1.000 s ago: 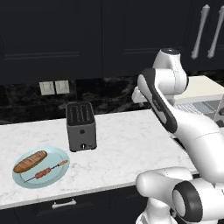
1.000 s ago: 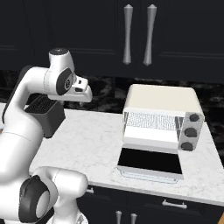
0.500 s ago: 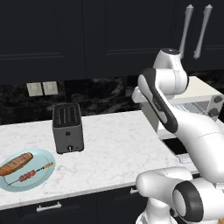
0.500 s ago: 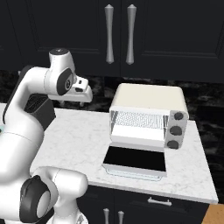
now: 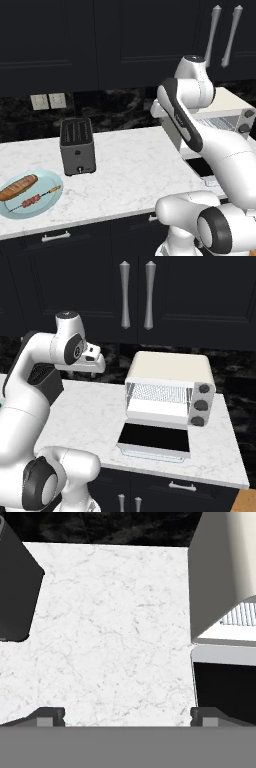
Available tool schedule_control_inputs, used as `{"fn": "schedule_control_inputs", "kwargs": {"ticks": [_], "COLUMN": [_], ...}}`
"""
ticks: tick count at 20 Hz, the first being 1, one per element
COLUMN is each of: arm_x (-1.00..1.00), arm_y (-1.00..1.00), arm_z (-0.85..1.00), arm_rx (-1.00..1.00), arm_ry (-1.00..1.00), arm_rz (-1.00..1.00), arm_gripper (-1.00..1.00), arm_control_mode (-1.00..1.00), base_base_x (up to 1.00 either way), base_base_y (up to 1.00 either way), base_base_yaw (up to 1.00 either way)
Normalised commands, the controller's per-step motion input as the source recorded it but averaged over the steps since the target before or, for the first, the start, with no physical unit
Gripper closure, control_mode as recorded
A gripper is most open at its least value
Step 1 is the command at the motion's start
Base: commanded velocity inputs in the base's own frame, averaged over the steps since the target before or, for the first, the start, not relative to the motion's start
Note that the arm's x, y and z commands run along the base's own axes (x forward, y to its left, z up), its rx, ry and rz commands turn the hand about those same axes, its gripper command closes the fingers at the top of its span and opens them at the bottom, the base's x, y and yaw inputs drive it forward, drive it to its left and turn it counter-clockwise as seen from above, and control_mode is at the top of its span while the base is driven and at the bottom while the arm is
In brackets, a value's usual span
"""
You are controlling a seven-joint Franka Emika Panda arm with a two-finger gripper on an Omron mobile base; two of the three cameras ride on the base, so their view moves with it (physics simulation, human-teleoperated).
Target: Pick up the kebab skewer and baguette bread, and place them inside the toaster oven. Close the toaster oven door and start by setting the timer.
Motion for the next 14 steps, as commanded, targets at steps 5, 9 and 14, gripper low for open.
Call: {"fn": "schedule_control_inputs", "kwargs": {"ticks": [5, 9, 14], "arm_x": [0.00, 0.00, -0.03], "arm_y": [0.00, 0.00, 0.00], "arm_z": [0.00, 0.00, -0.04], "arm_rx": [0.00, 0.00, 0.00], "arm_ry": [0.00, 0.00, 0.00], "arm_rz": [0.00, 0.00, 0.00], "arm_gripper": [-1.00, -1.00, -1.00], "arm_control_mode": [-1.00, -1.00, -1.00], "base_base_x": [0.00, 0.00, 0.00], "base_base_y": [0.00, 0.00, 0.00], "base_base_yaw": [0.00, 0.00, 0.00]}}
